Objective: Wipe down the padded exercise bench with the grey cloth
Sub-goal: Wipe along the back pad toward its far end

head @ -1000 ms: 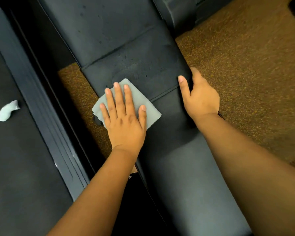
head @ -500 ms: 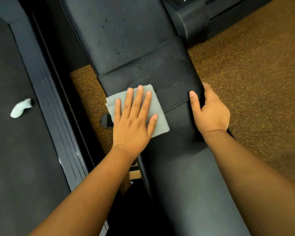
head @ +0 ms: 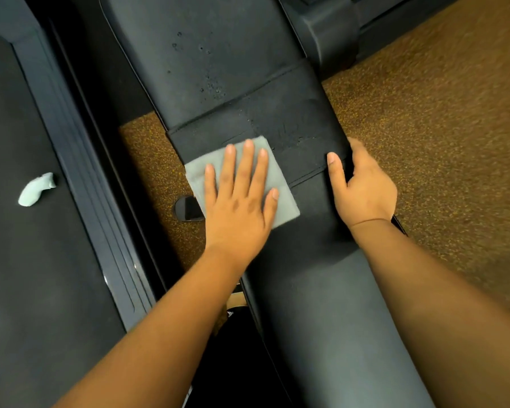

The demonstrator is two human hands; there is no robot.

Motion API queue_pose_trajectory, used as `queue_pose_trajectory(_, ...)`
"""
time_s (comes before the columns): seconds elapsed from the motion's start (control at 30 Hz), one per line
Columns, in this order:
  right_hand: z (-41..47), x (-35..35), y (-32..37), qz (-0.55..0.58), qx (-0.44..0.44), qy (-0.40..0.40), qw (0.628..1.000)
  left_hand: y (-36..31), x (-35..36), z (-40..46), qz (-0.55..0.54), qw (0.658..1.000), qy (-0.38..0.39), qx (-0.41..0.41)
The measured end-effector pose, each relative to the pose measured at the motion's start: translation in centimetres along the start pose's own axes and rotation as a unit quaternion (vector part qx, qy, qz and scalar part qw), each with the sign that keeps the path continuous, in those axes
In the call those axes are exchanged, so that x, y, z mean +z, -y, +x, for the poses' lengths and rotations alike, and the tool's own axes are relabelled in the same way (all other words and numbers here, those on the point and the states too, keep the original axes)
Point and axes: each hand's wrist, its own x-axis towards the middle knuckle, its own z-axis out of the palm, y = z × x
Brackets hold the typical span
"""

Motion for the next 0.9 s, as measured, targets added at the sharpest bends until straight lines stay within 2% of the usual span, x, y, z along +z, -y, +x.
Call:
queue_pose_trajectory(0.13, -0.1, -0.2, 0.1, 0.003, 0.006, -0.001, 1.000, -0.5, 0.2, -0.3, 0.006, 1.000, 0.012, -0.012)
queue_pose_trajectory(0.4, 0.0, -0.2, 0.1, -0.002, 0.007, 0.002, 1.000, 0.1, -0.9, 8.8, -0.029, 0.998, 0.006, -0.061)
queue_pose_trajectory(0.53, 0.1, -0.3, 0.2, 0.003, 0.008, 0.004, 1.000, -1.0, -0.5, 5.2, -0.019, 0.998, -0.001, -0.053)
queue_pose_trajectory(0.67, 0.0, -0.3, 0.3, 0.004, 0.008, 0.008, 1.000, -2.8, 0.3, 0.8, -0.017, 0.998, 0.024, -0.049)
queue_pose_trajectory(0.77, 0.1, -0.4, 0.3, -0.003, 0.009, 0.012, 1.000, -3.8, 0.6, 1.7, -0.023, 0.997, 0.023, -0.070)
queue_pose_trajectory(0.9, 0.2, -0.5, 0.4, -0.001, 0.012, 0.018, 1.000, -4.3, 0.2, 6.0, -0.026, 0.999, 0.009, -0.047)
